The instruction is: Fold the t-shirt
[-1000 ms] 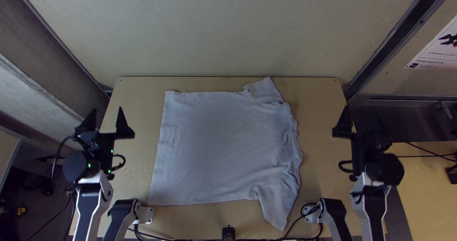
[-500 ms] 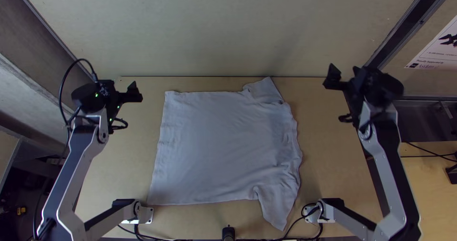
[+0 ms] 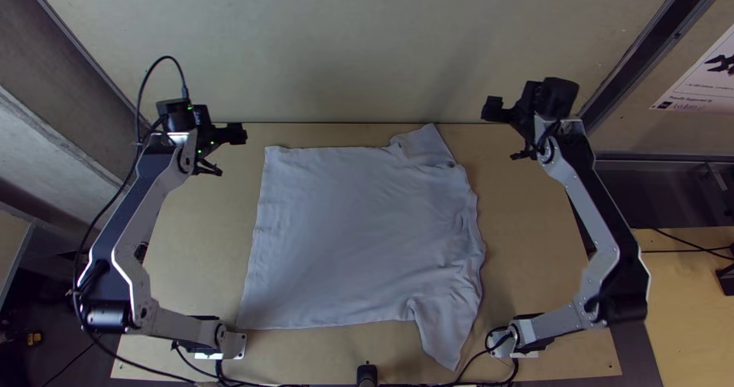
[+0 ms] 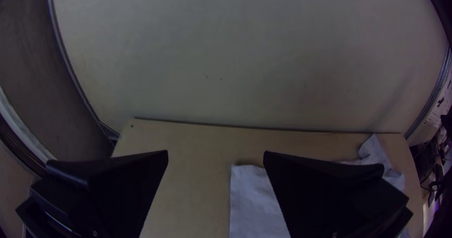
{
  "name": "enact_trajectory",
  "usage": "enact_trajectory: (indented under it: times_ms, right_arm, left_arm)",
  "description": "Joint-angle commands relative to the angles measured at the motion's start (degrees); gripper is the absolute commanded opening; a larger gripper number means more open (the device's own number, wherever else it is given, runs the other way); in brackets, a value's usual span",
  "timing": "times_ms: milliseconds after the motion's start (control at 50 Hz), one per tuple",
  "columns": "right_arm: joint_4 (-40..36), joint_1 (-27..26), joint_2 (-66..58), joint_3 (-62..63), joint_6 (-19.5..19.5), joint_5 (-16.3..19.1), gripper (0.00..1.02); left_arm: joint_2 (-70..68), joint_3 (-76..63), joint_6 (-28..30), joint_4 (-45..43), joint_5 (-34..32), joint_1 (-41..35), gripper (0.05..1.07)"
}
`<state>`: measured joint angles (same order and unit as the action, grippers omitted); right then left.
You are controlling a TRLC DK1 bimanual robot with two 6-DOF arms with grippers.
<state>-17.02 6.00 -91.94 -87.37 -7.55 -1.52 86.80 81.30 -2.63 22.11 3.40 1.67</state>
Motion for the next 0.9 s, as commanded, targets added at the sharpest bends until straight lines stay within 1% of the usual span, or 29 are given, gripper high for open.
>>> enact_trajectory:
  times_ms: [0,40,160,240,280,360,480,640,880]
  right_arm:
    - [-1.8,0.7,-4.3,-3.7,-1.7,0.6,0.99]
    - [-2.8,0.7,-5.8,-4.7,-2.4,0.9,0.99]
    - [-4.2,0.7,-8.9,-6.8,-2.8,1.2,0.99]
    - [-5.7,0.9,-10.7,-8.7,-3.9,1.2,0.99]
    - [-7.1,1.1,-11.9,-10.2,-4.3,1.2,0.99]
    - [-12.9,1.2,-14.7,-14.1,-5.5,1.3,0.99]
    - [-17.6,1.0,-19.1,-18.4,-5.5,1.7,0.99]
    - [-18.0,1.0,-21.7,-19.4,-5.5,2.0,0.99]
    - [-18.0,1.0,-24.6,-21.4,-6.1,2.0,0.99]
  left_arm:
    - [5.1,6.0,-1.4,4.6,-0.5,-1.3,1.02]
    - [7.7,8.1,-1.7,6.6,-0.4,-1.3,1.02]
    - [14.5,13.5,-1.8,11.1,-0.3,-1.3,1.02]
    - [18.0,15.7,-1.8,12.3,-0.1,-1.6,1.02]
    - [19.7,16.6,-1.8,12.7,-0.1,-1.9,1.02]
    - [23.2,18.6,-1.8,13.2,0.3,-2.2,1.01]
    - [27.5,21.4,-1.9,13.0,0.5,-2.7,1.01]
    - [32.7,26.1,-2.4,13.1,1.1,-3.4,1.01]
    - [39.6,31.7,-2.2,14.7,4.2,-4.4,1.01]
